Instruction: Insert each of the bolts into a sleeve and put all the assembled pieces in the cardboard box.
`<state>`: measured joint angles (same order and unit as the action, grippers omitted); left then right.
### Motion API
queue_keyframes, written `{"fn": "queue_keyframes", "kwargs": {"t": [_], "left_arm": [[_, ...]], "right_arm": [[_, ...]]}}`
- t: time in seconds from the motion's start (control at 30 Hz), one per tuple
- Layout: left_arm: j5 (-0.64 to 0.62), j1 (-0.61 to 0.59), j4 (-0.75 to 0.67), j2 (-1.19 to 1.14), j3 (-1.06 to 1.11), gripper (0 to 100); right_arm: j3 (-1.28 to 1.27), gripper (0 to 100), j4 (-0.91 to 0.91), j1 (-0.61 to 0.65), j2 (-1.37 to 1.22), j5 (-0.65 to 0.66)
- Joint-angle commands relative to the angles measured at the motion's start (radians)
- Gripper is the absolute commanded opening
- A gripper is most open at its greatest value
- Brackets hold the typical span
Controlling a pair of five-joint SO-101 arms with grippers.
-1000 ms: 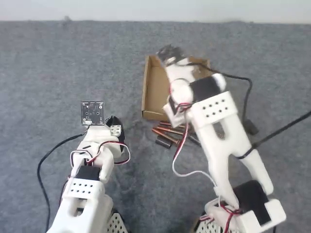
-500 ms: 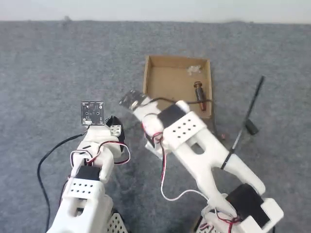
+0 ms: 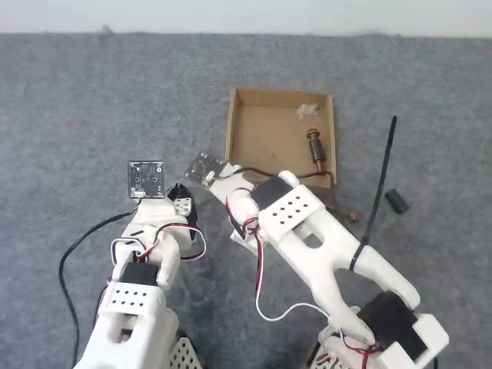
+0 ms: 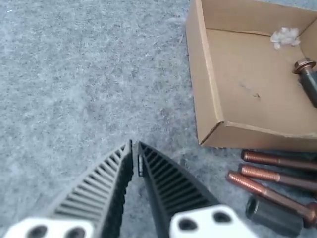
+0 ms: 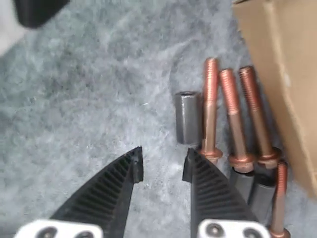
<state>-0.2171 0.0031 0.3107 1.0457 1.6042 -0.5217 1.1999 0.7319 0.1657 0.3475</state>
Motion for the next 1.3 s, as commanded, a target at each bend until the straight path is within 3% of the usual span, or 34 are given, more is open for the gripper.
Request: {"fn": "queue_keyframes", "kwargs": {"t": [0.0,0.2,0.47,0.67,0.87,1.27], "left_arm": [[0.009,-0.003,-0.028,0.025,-0.007,2],[0.009,-0.003,-0.028,0.025,-0.007,2],[0.009,-0.003,-0.028,0.025,-0.007,2],[0.009,-0.003,-0.028,0.025,-0.007,2],[0.009,-0.003,-0.028,0.025,-0.007,2],[0.009,-0.003,-0.028,0.025,-0.007,2]], "right_arm": [[-0.041,11.3,-0.077,0.004,0.042,0.038],[-0.106,10.6,-0.217,0.002,0.041,0.041],[-0.098,10.6,-0.308,-0.076,-0.105,0.141],[-0.081,10.3,-0.329,-0.074,-0.168,0.144],[-0.080,2.9,-0.332,-0.073,-0.171,0.147],[-0.080,10.6,-0.334,-0.064,-0.174,0.141]]}}
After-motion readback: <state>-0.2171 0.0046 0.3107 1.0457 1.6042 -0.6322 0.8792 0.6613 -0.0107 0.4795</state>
